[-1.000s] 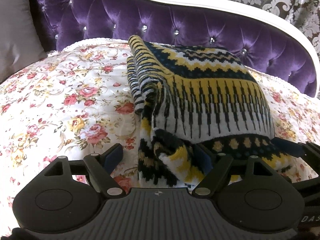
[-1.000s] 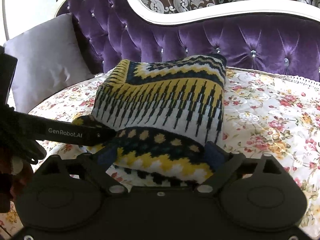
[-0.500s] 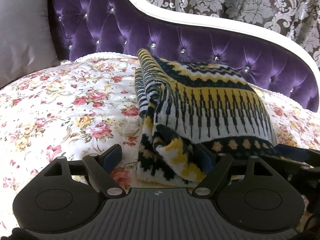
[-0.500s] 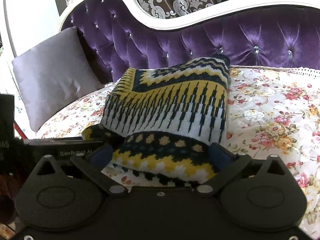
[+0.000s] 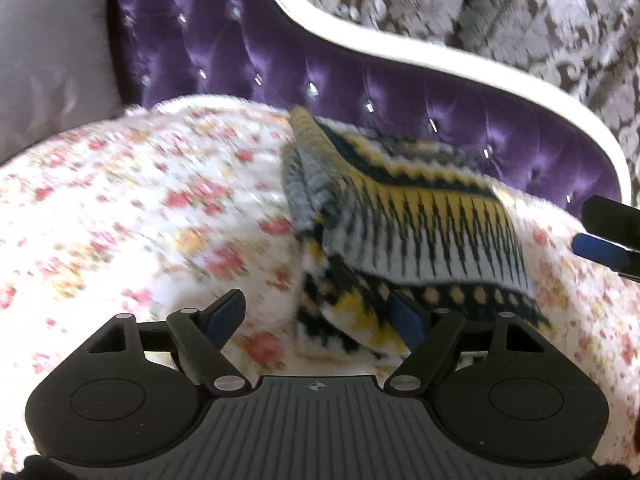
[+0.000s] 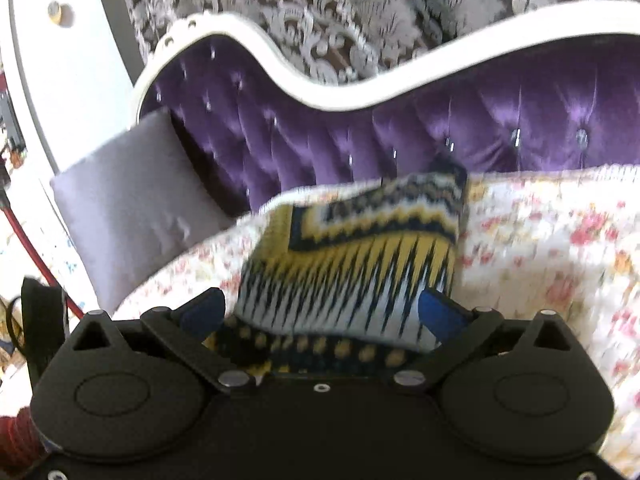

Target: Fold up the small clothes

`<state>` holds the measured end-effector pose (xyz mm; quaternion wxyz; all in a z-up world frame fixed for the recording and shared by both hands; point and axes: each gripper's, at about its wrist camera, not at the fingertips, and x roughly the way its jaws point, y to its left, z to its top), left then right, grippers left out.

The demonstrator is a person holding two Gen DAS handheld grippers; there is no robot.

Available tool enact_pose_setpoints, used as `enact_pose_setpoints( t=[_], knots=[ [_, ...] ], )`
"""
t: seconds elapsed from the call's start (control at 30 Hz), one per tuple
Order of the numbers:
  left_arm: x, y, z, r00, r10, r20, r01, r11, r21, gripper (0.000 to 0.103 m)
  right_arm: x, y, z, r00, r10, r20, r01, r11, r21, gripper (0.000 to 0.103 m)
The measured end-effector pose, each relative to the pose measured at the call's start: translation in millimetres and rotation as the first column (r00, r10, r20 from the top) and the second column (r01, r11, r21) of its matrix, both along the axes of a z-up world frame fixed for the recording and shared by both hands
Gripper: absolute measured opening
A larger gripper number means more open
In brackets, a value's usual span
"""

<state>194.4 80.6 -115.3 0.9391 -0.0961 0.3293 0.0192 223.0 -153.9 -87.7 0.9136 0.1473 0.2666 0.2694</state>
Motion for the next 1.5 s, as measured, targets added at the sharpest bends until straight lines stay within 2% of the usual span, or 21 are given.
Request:
enact_pose_setpoints(
  t=[0.13,0.27,0.37,0.53,0.67,0.77,0.83,0.9,0.93,0.97,1.1,1.3,1.37,1.4,1.43,1.47,1.5],
  knots=[
    [1,26,18,0.998,0.058,0.034,-0.056,0.997,-0.045,0.077,18,-16,14,1.000,-0.026,-0.009,0.026,1.000,0.009,0.102],
    [15,55,29,0.997,0.071,0.009,-0.069,0.982,-0.176,0.077,40,-32,23,0.998,-0.054,-0.032,0.055,0.998,0.036,0.102],
    [30,66,28,0.998,0.064,-0.028,-0.069,0.968,-0.239,0.078,59,-42,21,0.994,-0.078,-0.072,0.083,0.994,0.070,0.102],
    [52,59,26,0.998,0.007,-0.056,-0.020,0.972,-0.233,0.078,100,-49,0,0.978,-0.101,-0.180,0.117,0.990,0.076,0.102],
    [68,42,15,0.993,-0.069,-0.098,0.043,0.969,-0.243,0.078,126,-45,-26,0.963,-0.075,-0.261,0.115,0.983,0.144,0.102],
    [81,31,-2,0.978,-0.118,-0.171,0.078,0.971,-0.225,0.078,141,-40,-46,0.954,-0.036,-0.298,0.100,0.974,0.203,0.102],
    [80,27,-7,0.981,-0.121,-0.150,0.090,0.976,-0.197,0.082,150,-37,-60,0.945,-0.010,-0.326,0.091,0.968,0.232,0.102],
    [83,20,-9,0.980,-0.132,-0.149,0.104,0.978,-0.180,0.091,158,-31,-74,0.937,0.024,-0.349,0.071,0.964,0.256,0.103],
    [85,17,-10,0.979,-0.139,-0.152,0.111,0.978,-0.179,0.099,157,-27,-76,0.952,0.024,-0.306,0.059,0.964,0.259,0.103],
    [88,14,-11,0.977,-0.148,-0.151,0.121,0.977,-0.178,0.100,156,-24,-77,0.962,0.032,-0.271,0.041,0.965,0.260,0.103],
    [102,9,-12,0.976,-0.158,-0.147,0.133,0.976,-0.170,0.101,164,-8,-76,0.966,0.083,-0.245,-0.027,0.974,0.223,0.103],
    [115,10,-10,0.967,-0.187,-0.171,0.152,0.969,-0.196,0.101,172,-10,-77,0.961,0.128,-0.246,-0.065,0.966,0.250,0.103],
    [114,13,-11,0.967,-0.193,-0.166,0.158,0.966,-0.204,0.097,170,-11,-77,0.962,0.128,-0.241,-0.068,0.968,0.240,0.103],
    [116,13,-10,0.968,-0.192,-0.161,0.157,0.966,-0.206,0.090,169,-9,-77,0.963,0.120,-0.241,-0.067,0.973,0.220,0.102],
    [115,15,-9,0.969,-0.191,-0.154,0.156,0.964,-0.214,0.078,168,-6,-75,0.964,0.106,-0.244,-0.059,0.979,0.193,0.098],
    [113,18,-9,0.972,-0.183,-0.148,0.148,0.963,-0.223,0.070,167,-4,-73,0.964,0.091,-0.249,-0.049,0.985,0.167,0.082],
    [111,21,-10,0.972,-0.184,-0.145,0.145,0.959,-0.242,0.058,168,-3,-73,0.960,0.081,-0.267,-0.042,0.988,0.151,0.068]
  ],
)
